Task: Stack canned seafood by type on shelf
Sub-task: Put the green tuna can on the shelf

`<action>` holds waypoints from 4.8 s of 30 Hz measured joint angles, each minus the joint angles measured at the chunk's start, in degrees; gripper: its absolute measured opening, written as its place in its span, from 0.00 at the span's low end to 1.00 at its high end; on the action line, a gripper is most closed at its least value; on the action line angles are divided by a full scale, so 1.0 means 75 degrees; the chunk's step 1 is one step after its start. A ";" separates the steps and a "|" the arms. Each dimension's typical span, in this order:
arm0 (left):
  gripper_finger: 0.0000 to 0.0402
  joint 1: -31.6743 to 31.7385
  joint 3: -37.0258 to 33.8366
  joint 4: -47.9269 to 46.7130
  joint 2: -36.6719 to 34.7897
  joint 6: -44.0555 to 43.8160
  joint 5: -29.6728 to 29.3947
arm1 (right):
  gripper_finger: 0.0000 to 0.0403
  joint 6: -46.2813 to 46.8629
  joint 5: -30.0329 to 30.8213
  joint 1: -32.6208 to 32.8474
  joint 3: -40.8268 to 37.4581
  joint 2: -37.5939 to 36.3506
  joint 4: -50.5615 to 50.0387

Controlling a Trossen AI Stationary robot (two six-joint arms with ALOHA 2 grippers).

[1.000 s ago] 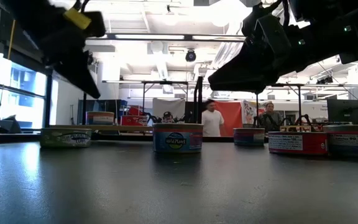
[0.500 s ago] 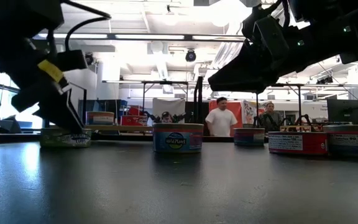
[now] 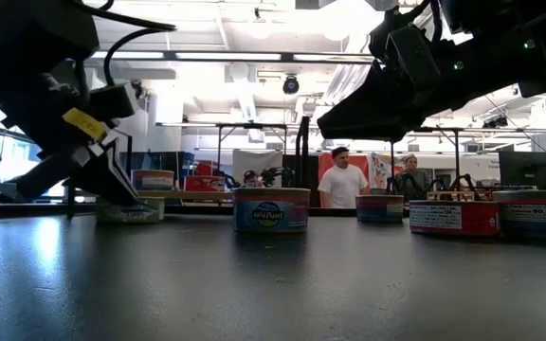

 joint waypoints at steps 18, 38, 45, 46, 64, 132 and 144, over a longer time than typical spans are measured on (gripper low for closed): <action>0.00 -0.0349 0.1956 -0.1518 0.0067 0.1292 -0.0016 | 0.44 0.0029 -0.0003 0.0000 0.0000 0.0000 -0.0112; 0.03 -0.0287 0.1777 -0.0697 0.0099 0.0602 0.0463 | 0.44 -0.1601 -0.0370 0.0060 0.1489 0.0872 -0.1074; 0.24 0.0099 0.1257 -0.0215 0.0094 0.0595 0.0941 | 0.44 -0.1935 -0.0405 0.0064 0.2348 0.1766 -0.1233; 0.26 0.0168 0.1161 -0.0206 0.0094 0.0595 0.0963 | 0.44 -0.1943 -0.0494 0.0064 0.2461 0.1850 -0.1263; 0.00 0.0380 0.1086 0.0608 0.0033 0.1581 0.1844 | 0.53 -0.3831 -0.1363 -0.0114 0.4387 0.3072 -0.2637; 0.58 -0.0311 0.1919 0.1244 0.0458 0.3695 0.0813 | 0.27 -0.1906 -0.1709 -0.0729 0.5135 0.3789 -0.3270; 0.52 -0.0529 0.2162 0.1054 0.0370 0.3792 0.0399 | 0.27 -0.1932 -0.2002 -0.0743 0.5135 0.3791 -0.3264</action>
